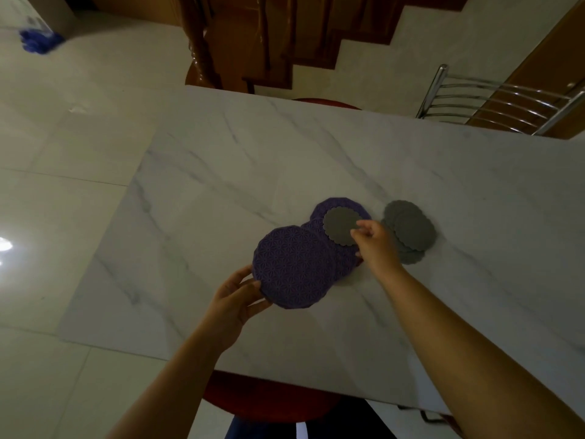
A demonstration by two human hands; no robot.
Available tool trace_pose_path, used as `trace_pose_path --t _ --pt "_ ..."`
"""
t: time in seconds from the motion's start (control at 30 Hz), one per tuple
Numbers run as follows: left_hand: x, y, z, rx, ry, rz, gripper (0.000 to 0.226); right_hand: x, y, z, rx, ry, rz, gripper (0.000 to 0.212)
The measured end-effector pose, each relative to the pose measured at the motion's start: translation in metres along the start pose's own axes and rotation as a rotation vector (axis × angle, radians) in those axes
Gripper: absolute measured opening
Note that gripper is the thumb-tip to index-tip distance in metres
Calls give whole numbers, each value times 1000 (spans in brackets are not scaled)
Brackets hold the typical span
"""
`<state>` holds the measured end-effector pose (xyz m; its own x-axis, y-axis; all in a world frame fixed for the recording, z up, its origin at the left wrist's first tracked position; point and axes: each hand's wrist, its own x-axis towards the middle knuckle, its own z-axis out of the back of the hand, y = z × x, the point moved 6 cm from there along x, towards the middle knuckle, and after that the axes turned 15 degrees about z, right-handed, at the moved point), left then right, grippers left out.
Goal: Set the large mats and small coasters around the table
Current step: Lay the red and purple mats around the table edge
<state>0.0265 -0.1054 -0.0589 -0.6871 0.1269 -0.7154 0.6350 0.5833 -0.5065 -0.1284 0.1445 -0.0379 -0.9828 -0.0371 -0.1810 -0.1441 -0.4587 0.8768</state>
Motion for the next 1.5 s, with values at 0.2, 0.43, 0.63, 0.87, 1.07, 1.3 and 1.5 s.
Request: trace_pose_path --t 0.2,0.43,0.63,0.87,1.07,1.3,1.5 --pt "1 2 0 0 3 11 34 33 -17 -13 -562 234 -58 84" --pt "0 0 -3 -28 -24 8 33 37 -17 -10 -522 81 -9 79" --pt "1 0 -10 -28 -42 6 29 31 -24 10 -59 -84 -52 32" --pt "5 1 -25 -5 -49 1 30 20 -47 95 81 -378 -122 39" --pt "8 5 -33 5 -55 -4 30 25 -70 138 72 -401 -229 37" --pt "5 10 -30 2 -72 -9 29 13 -69 124 -318 -334 -348 53" --pt "6 6 -29 -10 -87 -34 29 8 -21 30 -594 174 93 47"
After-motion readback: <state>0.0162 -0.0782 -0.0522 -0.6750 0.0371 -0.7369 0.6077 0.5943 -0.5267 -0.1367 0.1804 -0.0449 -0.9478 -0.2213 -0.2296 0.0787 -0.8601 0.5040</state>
